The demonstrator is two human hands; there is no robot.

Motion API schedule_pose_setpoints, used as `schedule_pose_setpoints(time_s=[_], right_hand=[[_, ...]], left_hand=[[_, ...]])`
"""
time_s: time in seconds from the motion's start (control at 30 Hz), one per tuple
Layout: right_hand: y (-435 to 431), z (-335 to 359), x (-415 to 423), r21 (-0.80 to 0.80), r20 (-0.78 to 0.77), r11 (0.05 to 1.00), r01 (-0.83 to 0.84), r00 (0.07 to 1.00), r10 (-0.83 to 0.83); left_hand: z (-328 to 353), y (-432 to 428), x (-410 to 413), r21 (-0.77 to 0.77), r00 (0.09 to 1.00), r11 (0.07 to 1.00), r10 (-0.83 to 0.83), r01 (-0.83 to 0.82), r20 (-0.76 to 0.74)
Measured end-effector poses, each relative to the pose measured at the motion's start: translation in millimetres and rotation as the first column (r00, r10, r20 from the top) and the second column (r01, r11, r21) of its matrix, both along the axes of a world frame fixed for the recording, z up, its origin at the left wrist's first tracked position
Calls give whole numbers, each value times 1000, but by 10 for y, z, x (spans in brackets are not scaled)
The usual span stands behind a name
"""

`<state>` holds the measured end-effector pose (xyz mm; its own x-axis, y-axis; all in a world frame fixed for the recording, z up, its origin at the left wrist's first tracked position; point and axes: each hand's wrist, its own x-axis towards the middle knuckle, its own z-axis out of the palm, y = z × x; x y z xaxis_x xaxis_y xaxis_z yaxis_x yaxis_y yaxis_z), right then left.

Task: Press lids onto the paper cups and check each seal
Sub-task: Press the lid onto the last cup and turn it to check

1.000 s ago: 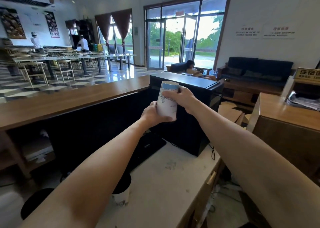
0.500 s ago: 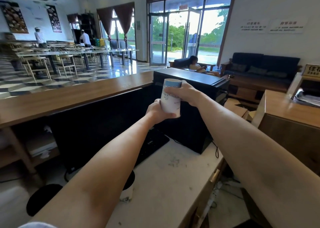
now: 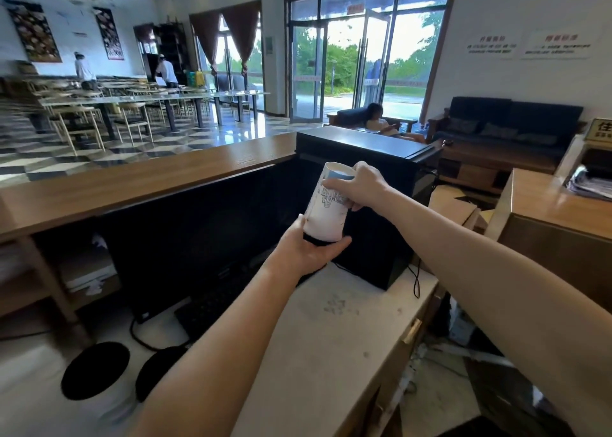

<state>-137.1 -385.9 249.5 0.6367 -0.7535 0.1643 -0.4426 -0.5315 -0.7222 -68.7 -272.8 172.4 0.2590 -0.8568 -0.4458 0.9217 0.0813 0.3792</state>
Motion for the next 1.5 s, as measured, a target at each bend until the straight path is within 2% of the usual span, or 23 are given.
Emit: schedule_pose_setpoints(time_s=[0.07,0.17,0.23,0.33,0.4,0.47,0.53,0.63,0.7,0.87,1.0,1.07,1.1,1.2,1.33,1.43,1.5], right_hand=[[-18,-98,-118,101,106,986,-129,987,119],[-94,-176,-333,252,186,912,-324,941,283],[-171,-167,-445,373,165,844,-385,923,348],[-276,-96,-511,482,61,786,-387,910,411],[-346,-81,-447,462,-31,822,-332,921,389],[-405,-92,-315,345,-164,897,-277,923,348],[-438,-104,-192,237,-296,929,-285,889,348],[-496,-115,-67,187,-453,886,-423,764,460],[-513,-181,-1,208,-483,837,-506,691,538],[-385,-522,175,171,-205,763,-624,735,647],[-93,-890,307,129,-14,764,-632,769,639],[38,-1081,387,142,47,734,-664,746,665],[77,-1175,425,190,67,683,-705,704,707],[111,-1516,547,425,47,515,-744,586,809],[353,-2198,628,585,-127,465,-664,492,861],[614,-2617,672,628,-81,414,-658,474,877],[740,-2802,709,649,-12,389,-653,503,864]], left_hand=[[69,-47,58,-31,995,995,96,-95,22],[183,-73,97,-8,992,993,121,-121,-17],[186,-114,111,36,981,980,195,-195,2],[152,-204,53,91,951,951,282,-294,126],[137,-242,-7,129,941,935,317,-331,115],[115,-286,-20,161,932,920,345,-359,109],[57,-315,14,161,918,906,371,-391,142],[-20,-293,84,102,861,886,404,-453,310],[-26,-247,154,72,797,863,426,-500,428],[-21,-51,262,-5,645,782,518,-624,563],[-34,92,303,53,614,746,504,-664,607],[-78,217,387,110,573,692,486,-714,660],[-107,301,429,112,543,674,473,-730,694],[-190,585,519,39,428,674,422,-737,799],[-226,953,604,0,271,666,304,-746,913],[-265,1202,732,25,214,653,212,-757,954],[-313,1362,826,46,200,673,153,-738,968]])
